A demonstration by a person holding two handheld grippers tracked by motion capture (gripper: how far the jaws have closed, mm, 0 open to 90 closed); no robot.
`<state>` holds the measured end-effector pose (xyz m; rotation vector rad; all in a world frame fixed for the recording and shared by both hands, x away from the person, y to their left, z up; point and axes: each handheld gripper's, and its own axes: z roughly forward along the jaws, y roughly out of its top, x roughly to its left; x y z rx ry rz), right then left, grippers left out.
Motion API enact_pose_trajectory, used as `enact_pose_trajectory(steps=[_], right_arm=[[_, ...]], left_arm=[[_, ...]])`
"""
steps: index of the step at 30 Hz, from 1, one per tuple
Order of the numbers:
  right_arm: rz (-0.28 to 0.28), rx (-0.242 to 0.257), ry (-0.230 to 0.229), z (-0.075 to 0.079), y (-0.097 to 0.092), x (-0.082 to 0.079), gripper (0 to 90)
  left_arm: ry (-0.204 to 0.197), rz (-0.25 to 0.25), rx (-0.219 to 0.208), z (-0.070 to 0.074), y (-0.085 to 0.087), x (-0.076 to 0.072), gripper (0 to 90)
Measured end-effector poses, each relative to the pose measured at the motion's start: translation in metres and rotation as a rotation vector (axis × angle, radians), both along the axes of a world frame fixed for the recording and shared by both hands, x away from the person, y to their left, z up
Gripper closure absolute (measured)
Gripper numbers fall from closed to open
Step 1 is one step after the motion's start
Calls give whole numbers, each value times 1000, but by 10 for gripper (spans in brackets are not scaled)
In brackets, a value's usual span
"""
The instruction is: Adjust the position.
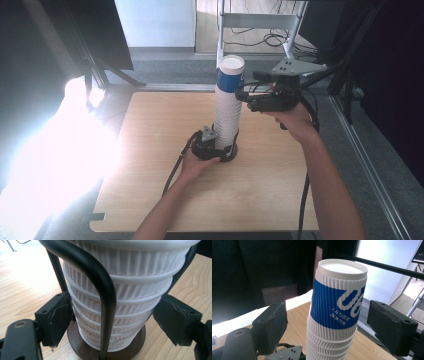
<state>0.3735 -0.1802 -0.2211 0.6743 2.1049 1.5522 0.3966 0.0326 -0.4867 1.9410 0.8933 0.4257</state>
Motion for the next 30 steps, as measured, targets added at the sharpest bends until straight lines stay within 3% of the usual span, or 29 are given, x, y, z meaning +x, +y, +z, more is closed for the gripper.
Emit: enact_pose_trajectory(steps=[11,22,30], right_arm=[[-8,-35,7,3,18,12,155],[-47,-36,32,-3,30,36,147],[-31,2,22,-4,32,45,248]], left_arm=[[2,-3,-5,0,0,0,163],[-8,-3,2,0,-1,0,164],[-8,-1,3,0,-2,0,165]])
